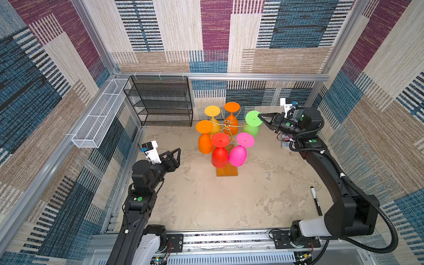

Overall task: Take the wine glass off the wine glass rack
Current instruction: Pick up the wine glass from the wine glass rack.

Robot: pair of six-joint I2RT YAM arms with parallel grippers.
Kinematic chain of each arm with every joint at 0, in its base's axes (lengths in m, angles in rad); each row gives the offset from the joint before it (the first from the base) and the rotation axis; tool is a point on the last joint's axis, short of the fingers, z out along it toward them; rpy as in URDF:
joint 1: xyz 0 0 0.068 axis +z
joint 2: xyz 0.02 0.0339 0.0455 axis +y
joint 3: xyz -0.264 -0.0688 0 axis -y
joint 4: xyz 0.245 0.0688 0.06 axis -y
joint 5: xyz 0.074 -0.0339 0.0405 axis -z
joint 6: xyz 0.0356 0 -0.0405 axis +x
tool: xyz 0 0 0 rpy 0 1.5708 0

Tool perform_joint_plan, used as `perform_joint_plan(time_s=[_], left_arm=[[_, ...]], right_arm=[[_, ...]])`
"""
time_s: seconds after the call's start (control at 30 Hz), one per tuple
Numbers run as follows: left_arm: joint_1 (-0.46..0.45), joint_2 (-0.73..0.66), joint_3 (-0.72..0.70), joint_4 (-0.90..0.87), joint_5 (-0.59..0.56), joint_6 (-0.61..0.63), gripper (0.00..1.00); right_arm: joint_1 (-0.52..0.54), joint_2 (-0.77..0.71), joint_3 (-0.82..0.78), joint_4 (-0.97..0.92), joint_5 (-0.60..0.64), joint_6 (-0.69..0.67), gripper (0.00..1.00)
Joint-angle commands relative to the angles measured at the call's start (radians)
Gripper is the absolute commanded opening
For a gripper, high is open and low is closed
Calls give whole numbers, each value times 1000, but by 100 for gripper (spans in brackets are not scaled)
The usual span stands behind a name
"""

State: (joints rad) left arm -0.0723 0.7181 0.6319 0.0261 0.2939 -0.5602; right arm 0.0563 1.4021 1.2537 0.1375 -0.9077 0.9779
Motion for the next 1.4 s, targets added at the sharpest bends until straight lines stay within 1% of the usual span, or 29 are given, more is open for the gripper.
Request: perform_joint_plan(time_s=[0.0, 0.17, 0.4, 0.67, 1.03, 1.37], left_arm=[[-1, 0, 3, 29, 4, 23, 73], [0, -1, 4, 29, 4, 22, 73], [0, -2, -1, 29, 4, 22, 73], [0, -3, -2, 30, 5, 22, 73], [-1, -6, -6, 29, 5, 22, 73], [0, -9, -8, 29, 7, 20, 73]], right_arm=[[10, -13, -2, 28, -13, -2, 0], [47, -4, 18, 24, 4, -7, 0], [105, 53, 73, 7, 30, -26, 0], [110, 110, 148, -35, 65, -52, 0], [109, 198, 249, -74, 80, -72, 0], [92, 188, 292, -124, 149, -112, 0]])
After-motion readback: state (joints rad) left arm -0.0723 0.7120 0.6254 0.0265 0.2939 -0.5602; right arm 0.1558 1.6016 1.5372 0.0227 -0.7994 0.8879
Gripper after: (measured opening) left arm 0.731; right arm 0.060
